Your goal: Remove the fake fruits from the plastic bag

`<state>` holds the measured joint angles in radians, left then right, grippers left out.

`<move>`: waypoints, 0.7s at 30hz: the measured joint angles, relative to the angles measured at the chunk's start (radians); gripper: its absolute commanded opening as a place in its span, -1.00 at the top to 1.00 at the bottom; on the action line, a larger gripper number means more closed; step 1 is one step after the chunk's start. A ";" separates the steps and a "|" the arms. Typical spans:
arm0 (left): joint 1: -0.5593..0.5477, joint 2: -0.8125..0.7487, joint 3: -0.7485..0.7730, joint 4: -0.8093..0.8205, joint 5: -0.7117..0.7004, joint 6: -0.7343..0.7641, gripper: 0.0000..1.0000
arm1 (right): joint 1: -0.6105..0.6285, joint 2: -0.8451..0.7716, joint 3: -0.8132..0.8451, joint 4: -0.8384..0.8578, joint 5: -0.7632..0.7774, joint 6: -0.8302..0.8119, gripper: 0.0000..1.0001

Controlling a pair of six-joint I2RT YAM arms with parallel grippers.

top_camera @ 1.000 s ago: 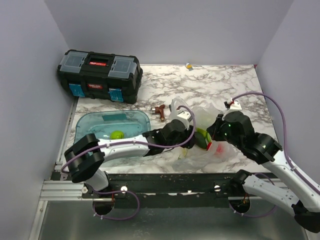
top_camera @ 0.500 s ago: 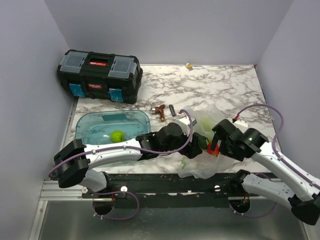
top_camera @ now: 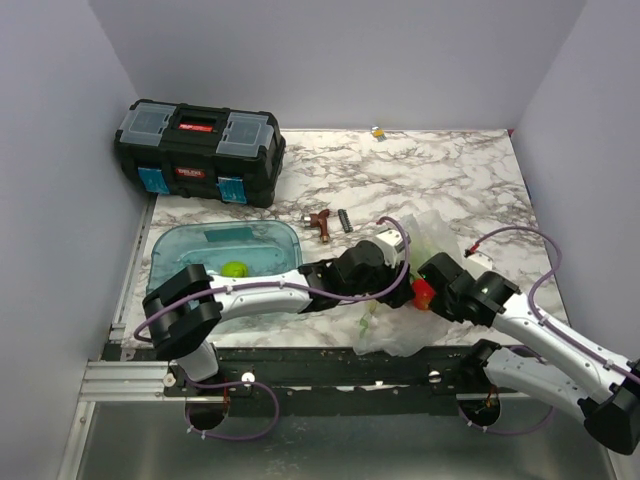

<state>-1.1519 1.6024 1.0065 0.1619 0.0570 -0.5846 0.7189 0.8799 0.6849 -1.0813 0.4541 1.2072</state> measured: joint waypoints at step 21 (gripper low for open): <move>0.011 -0.227 -0.302 0.060 -0.087 -0.062 -0.17 | 0.000 0.225 -0.128 0.587 -0.079 -0.174 0.99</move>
<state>-1.1404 1.3758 0.7044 0.2222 -0.0299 -0.6464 0.7189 1.1049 0.5571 -0.4938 0.3756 1.0336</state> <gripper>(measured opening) 0.592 0.012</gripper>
